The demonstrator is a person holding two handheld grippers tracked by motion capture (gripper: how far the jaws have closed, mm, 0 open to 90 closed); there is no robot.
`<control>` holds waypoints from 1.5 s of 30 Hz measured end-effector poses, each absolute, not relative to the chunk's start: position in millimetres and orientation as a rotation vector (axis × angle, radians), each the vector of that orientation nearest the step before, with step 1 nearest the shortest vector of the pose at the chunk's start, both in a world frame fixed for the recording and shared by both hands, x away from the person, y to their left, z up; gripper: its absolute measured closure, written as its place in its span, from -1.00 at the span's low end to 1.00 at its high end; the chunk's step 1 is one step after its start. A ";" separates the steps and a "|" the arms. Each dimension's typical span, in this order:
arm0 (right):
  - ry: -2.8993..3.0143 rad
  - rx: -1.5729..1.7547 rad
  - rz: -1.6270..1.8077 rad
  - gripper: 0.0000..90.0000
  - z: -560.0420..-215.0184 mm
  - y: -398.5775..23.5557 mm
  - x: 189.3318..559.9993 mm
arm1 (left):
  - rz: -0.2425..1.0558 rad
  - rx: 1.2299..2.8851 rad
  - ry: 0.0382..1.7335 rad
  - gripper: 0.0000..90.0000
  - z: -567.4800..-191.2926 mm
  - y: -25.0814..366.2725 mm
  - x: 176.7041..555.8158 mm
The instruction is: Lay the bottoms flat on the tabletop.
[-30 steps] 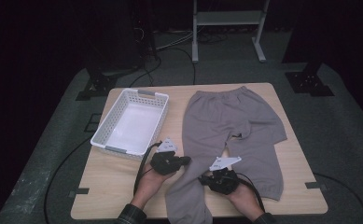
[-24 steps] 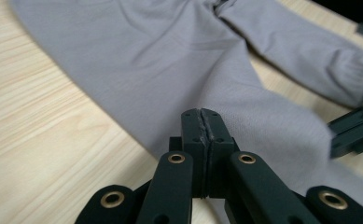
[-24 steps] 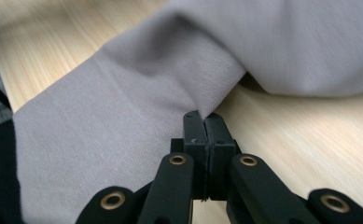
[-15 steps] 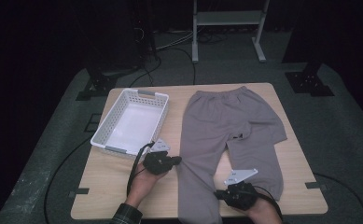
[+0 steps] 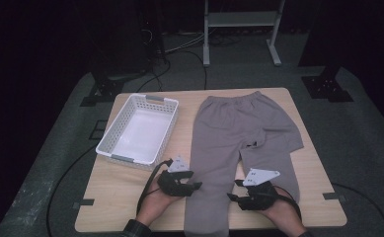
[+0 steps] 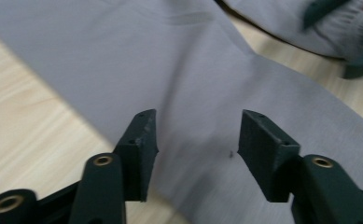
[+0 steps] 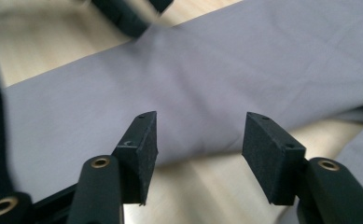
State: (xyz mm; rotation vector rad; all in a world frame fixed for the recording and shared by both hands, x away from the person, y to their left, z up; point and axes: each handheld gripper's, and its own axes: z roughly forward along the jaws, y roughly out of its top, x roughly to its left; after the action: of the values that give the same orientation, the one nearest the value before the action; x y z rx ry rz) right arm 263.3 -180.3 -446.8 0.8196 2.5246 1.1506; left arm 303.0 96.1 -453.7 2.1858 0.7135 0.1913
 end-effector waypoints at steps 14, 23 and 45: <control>2.634 0.784 1.055 0.25 -472.9 -154.2 290.9 | 0.280 2.337 0.695 0.43 -467.1 94.7 307.4; 2.695 0.646 1.074 0.30 -472.9 -121.7 266.9 | 0.291 2.367 0.719 0.35 -464.5 119.0 297.7; 2.538 0.718 1.104 0.12 -440.1 -180.5 268.1 | 0.239 2.219 0.739 0.06 -451.2 119.8 282.3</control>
State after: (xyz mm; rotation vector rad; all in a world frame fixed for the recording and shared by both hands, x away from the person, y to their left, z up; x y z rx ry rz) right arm 268.1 -180.5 -440.1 0.7184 2.5384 1.1043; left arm 282.3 119.8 -451.2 2.2189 0.7387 0.2387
